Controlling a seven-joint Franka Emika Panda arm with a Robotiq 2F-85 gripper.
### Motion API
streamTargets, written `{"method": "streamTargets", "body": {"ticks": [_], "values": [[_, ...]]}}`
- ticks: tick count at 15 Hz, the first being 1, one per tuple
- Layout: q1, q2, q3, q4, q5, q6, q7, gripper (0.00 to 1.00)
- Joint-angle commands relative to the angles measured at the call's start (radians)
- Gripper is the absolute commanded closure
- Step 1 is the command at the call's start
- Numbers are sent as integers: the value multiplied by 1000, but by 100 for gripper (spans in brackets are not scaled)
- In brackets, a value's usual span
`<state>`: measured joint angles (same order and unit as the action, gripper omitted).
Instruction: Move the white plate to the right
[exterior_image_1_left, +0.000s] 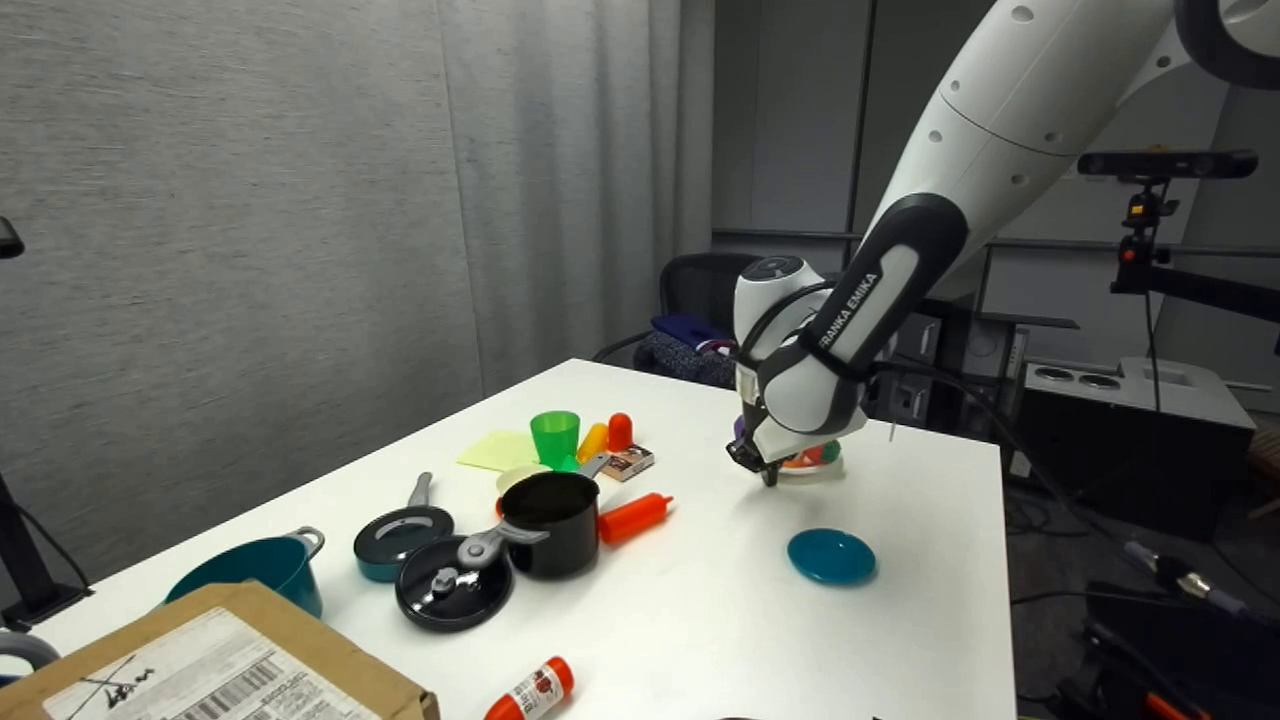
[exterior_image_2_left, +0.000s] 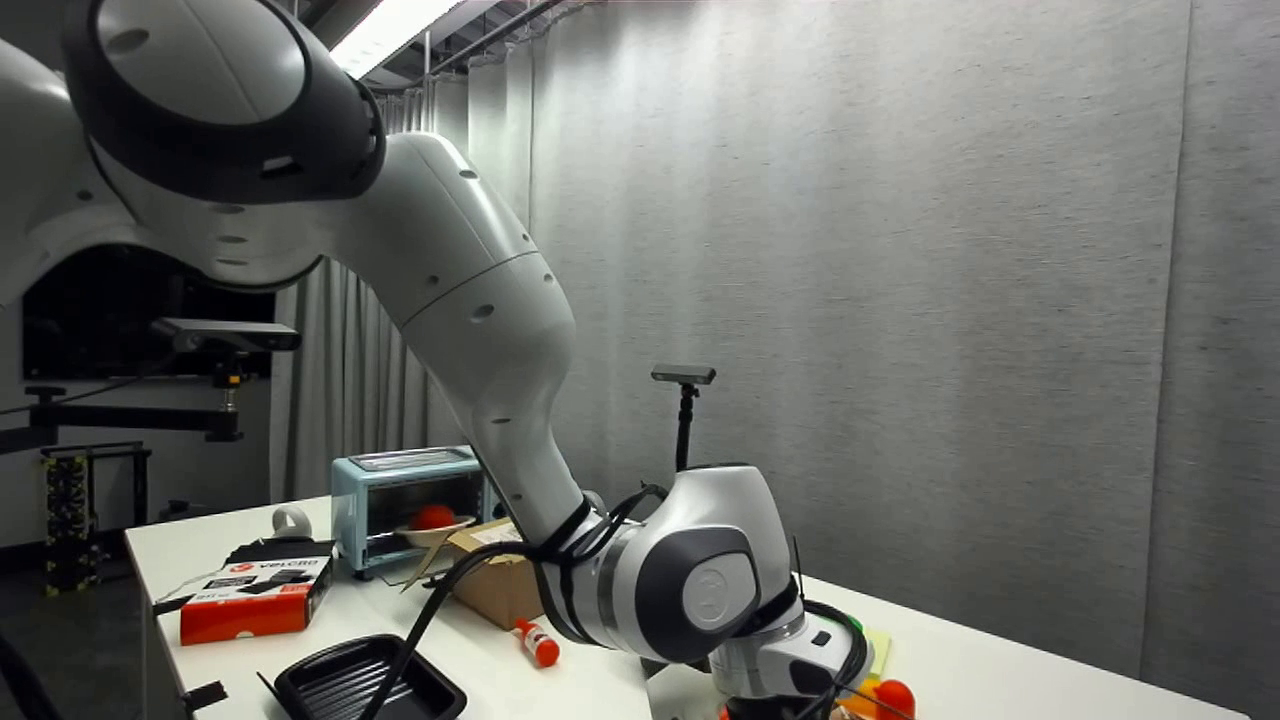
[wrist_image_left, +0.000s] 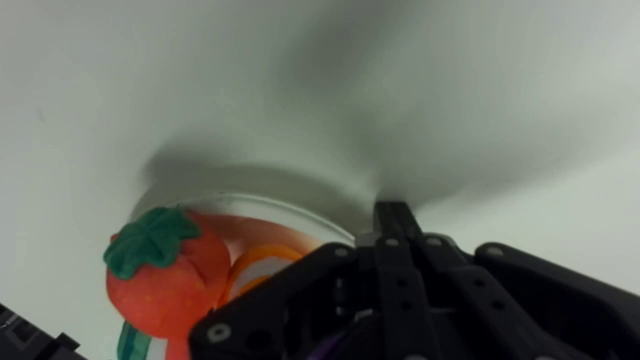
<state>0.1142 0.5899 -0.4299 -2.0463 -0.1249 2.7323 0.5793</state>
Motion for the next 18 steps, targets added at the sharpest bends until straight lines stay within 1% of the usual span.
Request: {"method": "streamTargets", "body": {"ticks": [1, 4, 8, 9, 11, 13, 15, 16, 18], "values": [[-7, 13, -24, 13, 0, -18, 36, 100], [12, -26, -39, -2, -22, 9, 31, 100], [26, -36, -88, 17, -46, 16, 64, 100], [17, -50, -84, 13, -37, 25, 68, 100], [26, -69, -96, 3, -27, 71, 107, 100], [-6, -92, -40, -6, 20, 79, 93, 100], [-18, -95, -2, -11, 36, 50, 75, 100], [-16, -94, 7, -14, 35, 26, 77, 100], [-12, -87, 14, -15, 33, -66, 101, 100]]}}
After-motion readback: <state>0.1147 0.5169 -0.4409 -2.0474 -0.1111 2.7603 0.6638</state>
